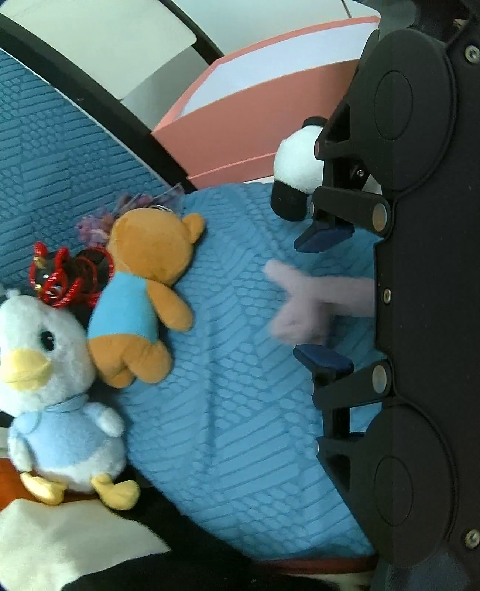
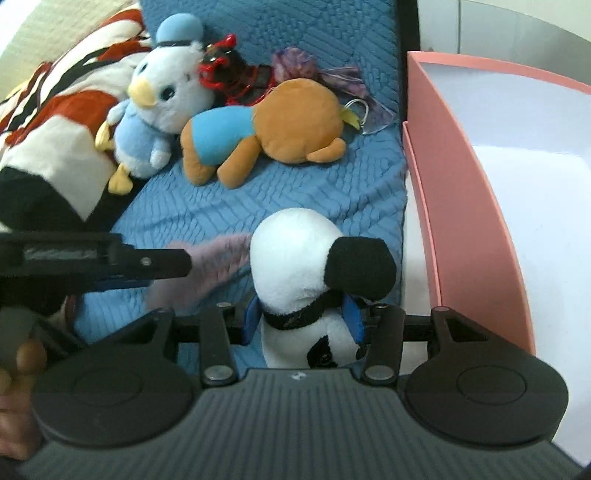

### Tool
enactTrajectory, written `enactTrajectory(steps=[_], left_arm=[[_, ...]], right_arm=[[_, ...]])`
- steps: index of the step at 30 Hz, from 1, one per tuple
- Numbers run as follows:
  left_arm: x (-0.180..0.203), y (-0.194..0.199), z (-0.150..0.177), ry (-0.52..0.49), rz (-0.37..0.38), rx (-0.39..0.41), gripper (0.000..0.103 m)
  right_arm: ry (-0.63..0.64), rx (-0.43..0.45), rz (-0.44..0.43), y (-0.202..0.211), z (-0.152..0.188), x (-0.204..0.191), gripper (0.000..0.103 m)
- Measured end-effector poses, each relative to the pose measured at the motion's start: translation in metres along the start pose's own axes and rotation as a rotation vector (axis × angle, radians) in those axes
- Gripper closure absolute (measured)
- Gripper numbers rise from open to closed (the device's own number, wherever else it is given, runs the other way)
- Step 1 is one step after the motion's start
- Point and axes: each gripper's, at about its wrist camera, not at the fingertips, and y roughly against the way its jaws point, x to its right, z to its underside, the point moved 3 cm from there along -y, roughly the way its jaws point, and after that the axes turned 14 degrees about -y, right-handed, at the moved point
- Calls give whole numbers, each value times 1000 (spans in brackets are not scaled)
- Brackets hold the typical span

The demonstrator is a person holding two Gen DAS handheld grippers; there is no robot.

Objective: Organize objects
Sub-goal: 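Lift the lavender plush with the left gripper while the right gripper lifts the panda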

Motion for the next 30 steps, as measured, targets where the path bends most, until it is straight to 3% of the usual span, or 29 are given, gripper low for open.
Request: enactTrajectory(steps=[3,18,23,30], left_arm=[[-1,-3,-2,-3,-20,-6,43],[-2,-34,-1,-4,4,-113,43],[0,-37,0,-14,15,-125,44],[7,-40,1,-78,-42,-133,46]], right_arm=[[0,8,25,-4,-4,0,51],[111,36,85,-12,-4,-5,51],[73,72,43,-1,-6,0,50],[139,75,80,-12,-5,-6,49]])
